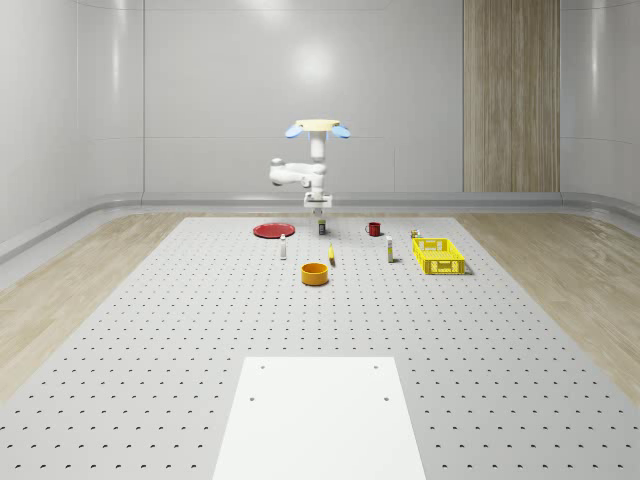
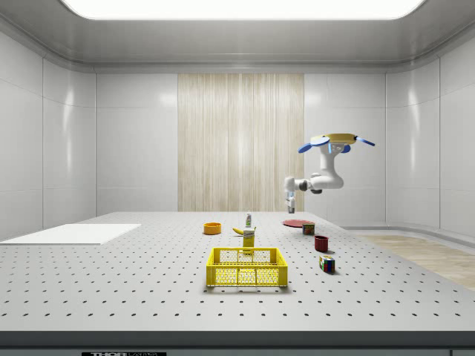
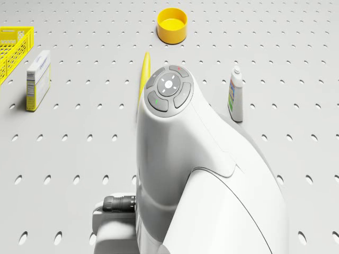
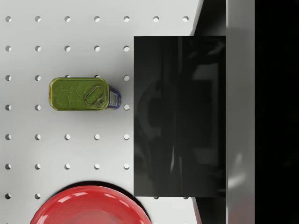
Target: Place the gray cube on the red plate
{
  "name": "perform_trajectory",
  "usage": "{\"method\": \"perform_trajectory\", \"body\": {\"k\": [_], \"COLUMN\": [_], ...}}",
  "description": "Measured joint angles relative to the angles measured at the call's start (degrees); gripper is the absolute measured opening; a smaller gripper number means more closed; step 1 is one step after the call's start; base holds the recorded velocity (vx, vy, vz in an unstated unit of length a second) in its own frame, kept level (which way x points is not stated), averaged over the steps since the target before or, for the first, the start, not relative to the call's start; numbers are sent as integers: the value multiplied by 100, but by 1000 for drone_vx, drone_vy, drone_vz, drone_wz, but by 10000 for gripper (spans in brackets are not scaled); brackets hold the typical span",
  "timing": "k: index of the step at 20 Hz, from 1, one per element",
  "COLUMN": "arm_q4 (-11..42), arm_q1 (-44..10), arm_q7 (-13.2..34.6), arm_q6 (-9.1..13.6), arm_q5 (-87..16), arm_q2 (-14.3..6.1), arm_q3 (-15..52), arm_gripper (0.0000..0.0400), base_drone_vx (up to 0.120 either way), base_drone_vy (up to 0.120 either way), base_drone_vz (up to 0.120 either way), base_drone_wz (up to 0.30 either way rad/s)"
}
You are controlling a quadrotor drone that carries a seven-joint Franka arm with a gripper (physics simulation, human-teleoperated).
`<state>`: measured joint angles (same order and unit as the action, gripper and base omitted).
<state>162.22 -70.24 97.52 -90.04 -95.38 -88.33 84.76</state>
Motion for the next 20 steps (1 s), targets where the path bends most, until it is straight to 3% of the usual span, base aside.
{"method": "perform_trajectory", "body": {"k": [12,20], "arm_q4": [-2,-3], "arm_q1": [-11,-16], "arm_q7": [8,12], "arm_q6": [-106,-162], "arm_q5": [45,68], "arm_q2": [-114,-174], "arm_q3": [11,16], "arm_gripper": [250,250], "base_drone_vx": [-120,-5], "base_drone_vy": [-120,-120], "base_drone_vz": [0,0], "base_drone_wz": [0,0]}}
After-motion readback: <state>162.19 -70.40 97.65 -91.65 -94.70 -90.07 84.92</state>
